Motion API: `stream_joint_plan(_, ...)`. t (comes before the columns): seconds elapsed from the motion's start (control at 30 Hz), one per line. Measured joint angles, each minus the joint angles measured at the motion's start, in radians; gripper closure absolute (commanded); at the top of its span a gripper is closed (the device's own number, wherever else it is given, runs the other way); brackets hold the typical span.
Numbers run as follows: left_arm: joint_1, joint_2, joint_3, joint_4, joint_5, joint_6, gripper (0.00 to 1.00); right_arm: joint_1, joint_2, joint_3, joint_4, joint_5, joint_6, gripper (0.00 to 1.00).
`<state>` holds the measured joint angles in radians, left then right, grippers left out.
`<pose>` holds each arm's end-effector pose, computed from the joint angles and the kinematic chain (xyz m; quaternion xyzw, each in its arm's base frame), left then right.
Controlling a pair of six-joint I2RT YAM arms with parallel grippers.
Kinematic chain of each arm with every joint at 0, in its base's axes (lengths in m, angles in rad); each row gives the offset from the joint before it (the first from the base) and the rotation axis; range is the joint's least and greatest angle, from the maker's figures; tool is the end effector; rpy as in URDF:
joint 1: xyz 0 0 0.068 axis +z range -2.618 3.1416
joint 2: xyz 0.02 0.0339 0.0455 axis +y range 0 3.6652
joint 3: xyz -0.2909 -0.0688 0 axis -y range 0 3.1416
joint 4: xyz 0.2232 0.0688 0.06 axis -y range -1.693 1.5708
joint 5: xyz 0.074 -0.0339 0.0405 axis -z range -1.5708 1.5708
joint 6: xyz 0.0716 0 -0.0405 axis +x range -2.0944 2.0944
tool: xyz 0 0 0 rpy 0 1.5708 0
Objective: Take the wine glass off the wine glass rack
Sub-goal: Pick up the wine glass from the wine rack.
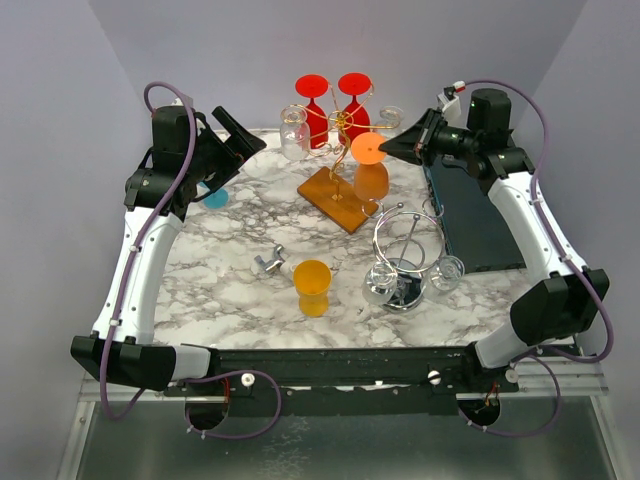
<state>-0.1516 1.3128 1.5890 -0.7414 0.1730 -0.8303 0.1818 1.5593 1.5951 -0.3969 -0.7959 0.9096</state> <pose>0.2683 -0.0535 0.4485 -0.2395 0.8146 -0.3115 0.4267 0.3386 0.1143 0.4285 0.0640 0.7871 0.5445 0.2826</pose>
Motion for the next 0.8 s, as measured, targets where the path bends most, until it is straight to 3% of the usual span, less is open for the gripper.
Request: stream_joint_plan(0.8, 0.0, -0.004, 0.0, 0.0, 0.0, -0.008, 0.01, 0.0, -0.049, -0.05, 0.067, 0.006, 0.138, 0.99)
